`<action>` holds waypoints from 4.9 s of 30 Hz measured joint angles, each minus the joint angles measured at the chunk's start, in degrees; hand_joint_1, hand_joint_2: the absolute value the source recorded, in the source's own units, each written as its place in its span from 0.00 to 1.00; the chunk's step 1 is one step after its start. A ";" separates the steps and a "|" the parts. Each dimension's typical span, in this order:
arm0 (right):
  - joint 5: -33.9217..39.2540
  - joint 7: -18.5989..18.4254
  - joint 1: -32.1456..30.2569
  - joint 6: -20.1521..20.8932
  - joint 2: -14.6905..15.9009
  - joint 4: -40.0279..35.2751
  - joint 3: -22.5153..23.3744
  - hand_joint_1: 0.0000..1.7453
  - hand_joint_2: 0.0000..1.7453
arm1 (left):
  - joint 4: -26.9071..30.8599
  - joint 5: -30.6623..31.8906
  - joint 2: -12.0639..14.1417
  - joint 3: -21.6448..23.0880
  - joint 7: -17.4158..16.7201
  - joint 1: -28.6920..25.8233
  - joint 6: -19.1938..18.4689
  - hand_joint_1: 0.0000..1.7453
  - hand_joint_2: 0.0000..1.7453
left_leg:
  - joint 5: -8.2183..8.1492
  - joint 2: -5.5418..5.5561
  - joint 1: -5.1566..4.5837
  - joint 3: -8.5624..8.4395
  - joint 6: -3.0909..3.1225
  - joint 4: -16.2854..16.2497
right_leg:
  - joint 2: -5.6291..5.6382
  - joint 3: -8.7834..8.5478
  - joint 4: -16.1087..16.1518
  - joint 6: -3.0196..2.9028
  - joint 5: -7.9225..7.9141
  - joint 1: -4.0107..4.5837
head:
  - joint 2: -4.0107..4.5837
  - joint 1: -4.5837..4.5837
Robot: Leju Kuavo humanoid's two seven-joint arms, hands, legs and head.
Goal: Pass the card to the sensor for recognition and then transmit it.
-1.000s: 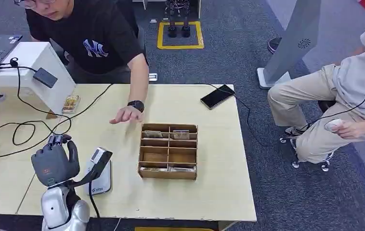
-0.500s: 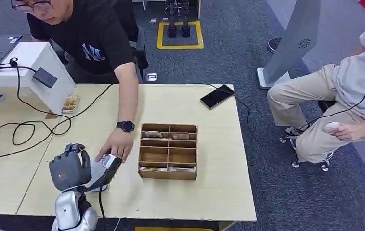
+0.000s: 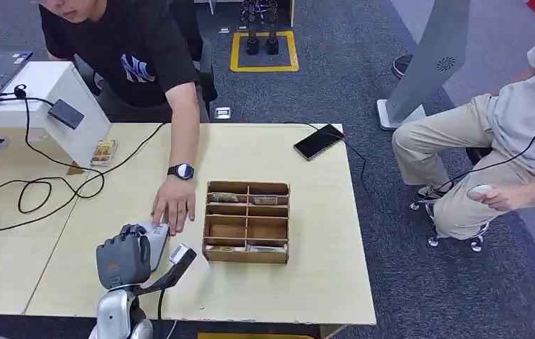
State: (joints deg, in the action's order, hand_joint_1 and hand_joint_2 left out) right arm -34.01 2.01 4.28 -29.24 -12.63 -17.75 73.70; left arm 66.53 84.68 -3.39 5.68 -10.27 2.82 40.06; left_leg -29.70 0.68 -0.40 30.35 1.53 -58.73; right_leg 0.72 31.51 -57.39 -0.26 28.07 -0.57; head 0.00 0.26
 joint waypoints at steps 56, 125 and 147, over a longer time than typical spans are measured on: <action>-3.93 -1.03 0.57 0.55 0.44 0.42 0.15 0.00 1.00 | -11.22 -36.29 -7.37 -1.74 23.23 11.43 -0.68 1.00 1.00 | 0.05 0.25 -0.08 -0.46 -0.21 0.22 | -0.22 -0.73 -0.07 -0.18 0.15 -0.12 | 0.00 0.15; -3.32 0.96 0.55 -1.38 0.37 1.46 -1.33 0.00 1.00 | 21.84 -86.80 -4.28 14.23 42.47 7.59 -22.88 0.00 1.00 | -0.05 0.16 -0.07 0.01 -0.10 0.19 | -0.15 -0.24 -0.07 -0.16 0.23 -0.12 | 0.00 0.15; -4.66 0.59 0.28 -0.04 0.24 0.92 -1.31 0.00 1.00 | 20.00 -34.59 5.55 28.36 30.83 6.65 -19.23 0.00 1.00 | -0.06 0.16 -0.08 0.00 -0.12 0.18 | -0.13 -0.23 -0.07 -0.14 0.22 -0.12 | 0.00 0.13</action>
State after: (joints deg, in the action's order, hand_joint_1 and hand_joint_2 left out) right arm -38.67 2.60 4.56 -29.29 -12.39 -16.83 72.39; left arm 86.54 50.08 2.17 34.05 20.56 9.46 20.83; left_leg -29.76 0.84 -0.48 30.35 1.41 -58.55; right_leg 0.59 31.27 -57.46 -0.41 28.29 -0.69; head 0.00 0.39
